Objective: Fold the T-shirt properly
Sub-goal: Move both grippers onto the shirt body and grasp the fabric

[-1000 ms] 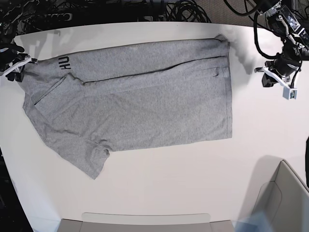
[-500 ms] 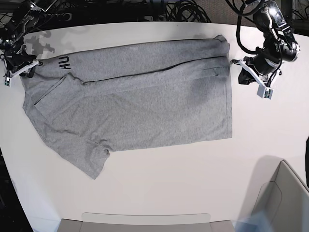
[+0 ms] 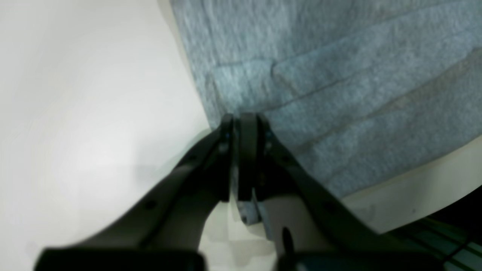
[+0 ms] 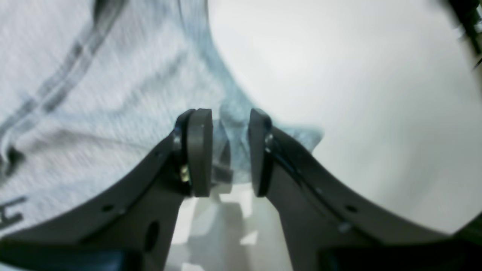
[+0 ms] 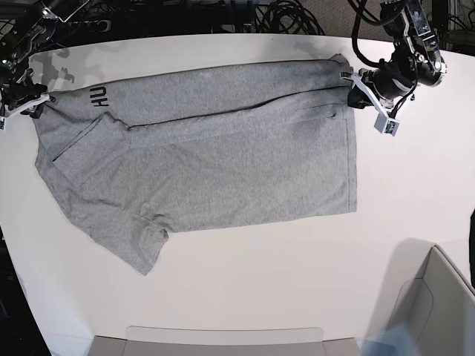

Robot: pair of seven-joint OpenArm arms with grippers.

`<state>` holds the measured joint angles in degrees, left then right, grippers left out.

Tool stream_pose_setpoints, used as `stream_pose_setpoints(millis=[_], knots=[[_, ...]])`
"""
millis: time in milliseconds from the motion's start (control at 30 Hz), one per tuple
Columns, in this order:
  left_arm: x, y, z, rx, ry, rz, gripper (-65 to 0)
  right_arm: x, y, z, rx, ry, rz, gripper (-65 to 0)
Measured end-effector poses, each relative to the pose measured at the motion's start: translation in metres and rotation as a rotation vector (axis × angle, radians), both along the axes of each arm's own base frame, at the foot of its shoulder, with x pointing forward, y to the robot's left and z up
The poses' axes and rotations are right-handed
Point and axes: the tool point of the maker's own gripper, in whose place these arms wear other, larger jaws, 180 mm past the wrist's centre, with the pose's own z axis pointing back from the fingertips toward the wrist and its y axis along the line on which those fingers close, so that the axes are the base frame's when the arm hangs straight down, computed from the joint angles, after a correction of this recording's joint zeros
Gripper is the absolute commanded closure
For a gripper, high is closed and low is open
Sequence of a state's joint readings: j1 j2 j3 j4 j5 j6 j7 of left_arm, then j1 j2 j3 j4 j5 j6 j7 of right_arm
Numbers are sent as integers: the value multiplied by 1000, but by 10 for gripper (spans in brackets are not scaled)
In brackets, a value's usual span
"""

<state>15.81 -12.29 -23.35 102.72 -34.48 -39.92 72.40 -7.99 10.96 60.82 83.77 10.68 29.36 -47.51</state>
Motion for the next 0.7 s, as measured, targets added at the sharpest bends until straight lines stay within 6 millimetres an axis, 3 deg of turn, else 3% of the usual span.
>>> stream_pose_setpoints(millis=[100,200,267,400,467,600,700], knots=[[8,-1,4,-4,-25,2,-28,-4,2,-6,13,15,-3,-174],[12,-8,5,-11,-29,-14,-27,3,2,17,-44,-25,12,-174],[23,-20,8,-8,-40,-66,-27,15,5,51,-124,-95,35,-174],[48,-46,21,-38,-108,-143,-27,55,20,141,-283,-311,104,-174],[47,-66,19,-50,-99,-205,-27,76,41,165,-306,-400,176,-174],[38,-102,10,-83,-65,-316,-27,103,75,138,-296,-294,316,-174],[30,-97,-18,-15,15,-325,-27,119,91,113,-300,-214,385,-174]])
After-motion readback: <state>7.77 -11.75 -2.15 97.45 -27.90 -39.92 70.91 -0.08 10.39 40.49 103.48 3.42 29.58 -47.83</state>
